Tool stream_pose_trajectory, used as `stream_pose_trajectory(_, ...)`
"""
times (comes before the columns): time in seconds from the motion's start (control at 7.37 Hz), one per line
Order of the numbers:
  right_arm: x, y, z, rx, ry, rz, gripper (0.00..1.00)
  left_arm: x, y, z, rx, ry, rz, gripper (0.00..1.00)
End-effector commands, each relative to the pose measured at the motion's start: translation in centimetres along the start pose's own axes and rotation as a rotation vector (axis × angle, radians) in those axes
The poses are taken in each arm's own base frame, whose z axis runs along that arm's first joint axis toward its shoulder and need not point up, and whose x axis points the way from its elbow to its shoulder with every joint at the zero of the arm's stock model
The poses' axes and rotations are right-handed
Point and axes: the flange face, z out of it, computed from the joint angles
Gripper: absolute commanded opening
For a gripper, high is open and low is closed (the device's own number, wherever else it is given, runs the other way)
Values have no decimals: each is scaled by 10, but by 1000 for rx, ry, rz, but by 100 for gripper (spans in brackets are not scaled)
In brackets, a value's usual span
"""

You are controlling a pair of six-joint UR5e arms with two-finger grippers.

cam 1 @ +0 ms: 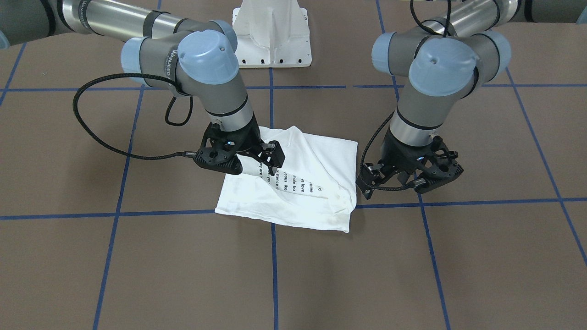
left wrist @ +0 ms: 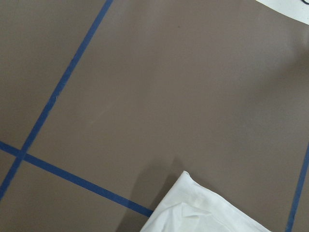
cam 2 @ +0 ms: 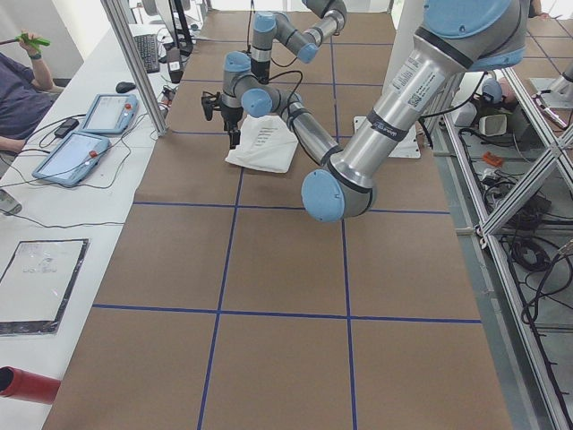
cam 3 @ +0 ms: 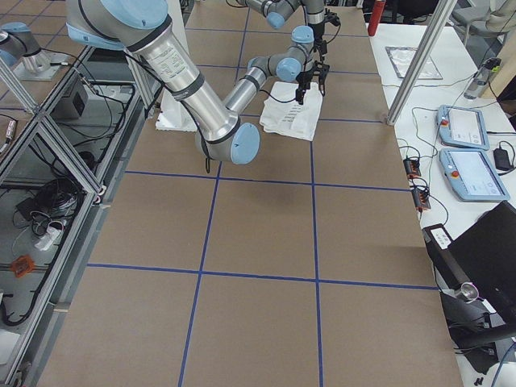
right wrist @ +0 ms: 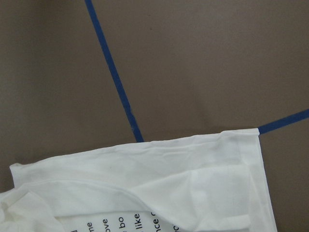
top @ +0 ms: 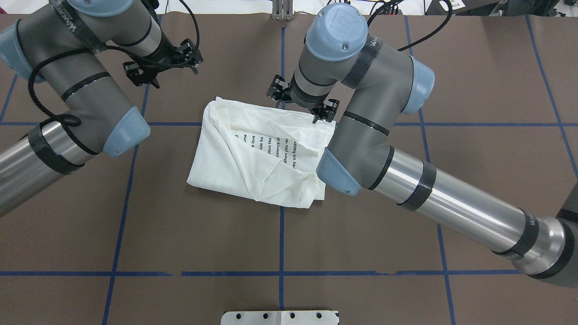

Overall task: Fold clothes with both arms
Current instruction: 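Press the folded shirt flat with the right gripper while the left arm withdraws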

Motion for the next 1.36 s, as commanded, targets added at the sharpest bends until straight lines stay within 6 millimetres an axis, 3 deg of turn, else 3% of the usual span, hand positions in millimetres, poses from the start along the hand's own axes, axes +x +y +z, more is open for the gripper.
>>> stream_pose_trajectory(0.0, -11, 54, 24, 55, 16, -128, 100, -36, -15, -5, 20, -16, 100, 99)
stream_pose_trajectory(0.27, -20, 109, 43, 105, 28, -367, 99, -44, -14, -4, 21, -21, 113, 99)
stream_pose_trajectory(0.68, -23, 171, 61, 165, 51, -708, 98, -47, -14, -5, 22, -21, 113, 99)
stream_pose_trajectory(0.95, -24, 198, 69, 174, 61, -811, 89, -57, -16, -4, 23, -30, 105, 99)
stream_pose_trajectory(1.08, -25, 202, 72, 190, 68, -820, 72, -59, -17, -3, 23, -32, 103, 99)
stream_pose_trajectory(1.22, -22, 203, 83, 207, 77, -834, 68, -60, -17, -2, 23, -34, 102, 99)
